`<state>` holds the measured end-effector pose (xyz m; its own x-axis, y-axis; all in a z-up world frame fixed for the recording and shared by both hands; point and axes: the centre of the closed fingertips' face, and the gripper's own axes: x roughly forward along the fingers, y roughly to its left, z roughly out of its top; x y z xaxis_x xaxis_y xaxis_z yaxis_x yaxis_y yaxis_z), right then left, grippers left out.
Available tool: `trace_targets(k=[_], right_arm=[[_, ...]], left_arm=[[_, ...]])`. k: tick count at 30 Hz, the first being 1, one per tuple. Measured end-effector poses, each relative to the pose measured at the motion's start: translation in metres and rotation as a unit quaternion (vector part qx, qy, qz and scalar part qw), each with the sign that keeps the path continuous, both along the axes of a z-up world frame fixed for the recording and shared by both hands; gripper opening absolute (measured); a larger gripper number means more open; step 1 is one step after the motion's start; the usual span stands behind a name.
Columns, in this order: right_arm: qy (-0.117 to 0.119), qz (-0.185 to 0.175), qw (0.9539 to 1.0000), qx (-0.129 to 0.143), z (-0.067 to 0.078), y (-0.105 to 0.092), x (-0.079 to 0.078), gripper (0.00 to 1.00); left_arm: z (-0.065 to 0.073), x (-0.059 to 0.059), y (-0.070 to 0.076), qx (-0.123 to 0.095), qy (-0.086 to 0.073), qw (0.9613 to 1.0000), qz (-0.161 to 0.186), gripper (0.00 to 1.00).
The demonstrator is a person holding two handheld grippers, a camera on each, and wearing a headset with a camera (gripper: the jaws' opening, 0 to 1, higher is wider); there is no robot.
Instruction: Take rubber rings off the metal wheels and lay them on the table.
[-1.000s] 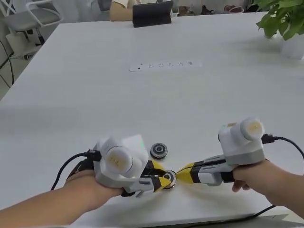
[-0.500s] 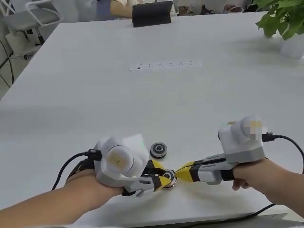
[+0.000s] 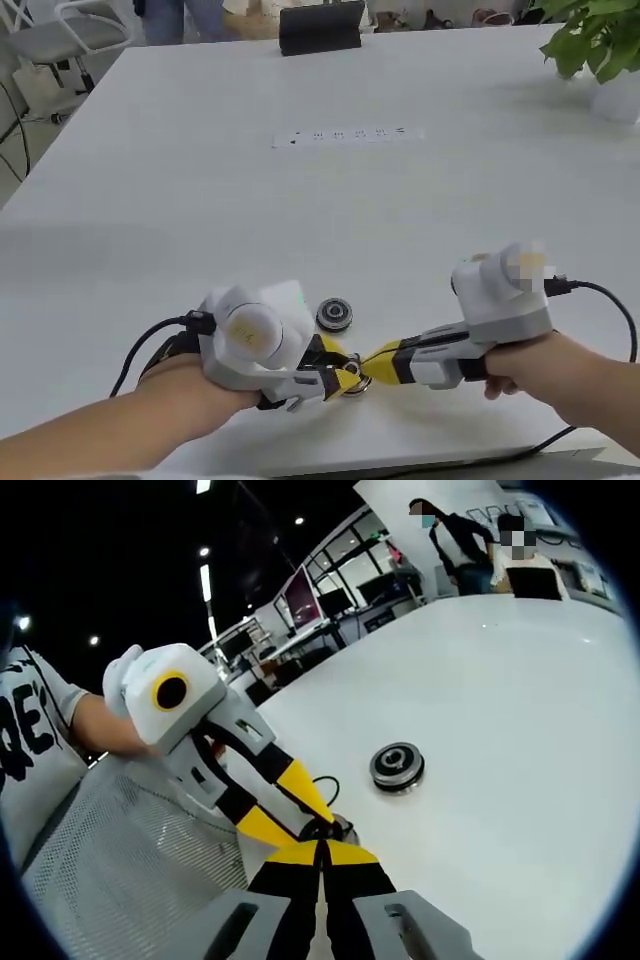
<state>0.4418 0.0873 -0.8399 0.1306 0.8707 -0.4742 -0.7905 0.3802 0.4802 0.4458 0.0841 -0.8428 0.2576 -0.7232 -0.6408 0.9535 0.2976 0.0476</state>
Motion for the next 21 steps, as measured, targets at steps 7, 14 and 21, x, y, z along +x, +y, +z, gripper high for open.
trace_targets(k=[7, 14, 21], right_arm=[[0.011, 0.018, 0.9991, 0.036, 0.013, 0.009, -0.007, 0.00], [0.005, 0.012, 0.9995, 0.030, 0.008, 0.005, -0.004, 0.00], [0.027, 0.002, 0.9984, 0.049, 0.011, 0.004, -0.001, 0.00]], left_arm=[[0.000, -0.001, -0.001, -0.001, 0.000, 1.0000, -0.001, 0.08], [0.000, 0.000, -0.001, -0.002, 0.003, 1.0000, 0.002, 0.08], [0.000, 0.002, 0.000, -0.007, 0.008, 0.9999, 0.006, 0.08]])
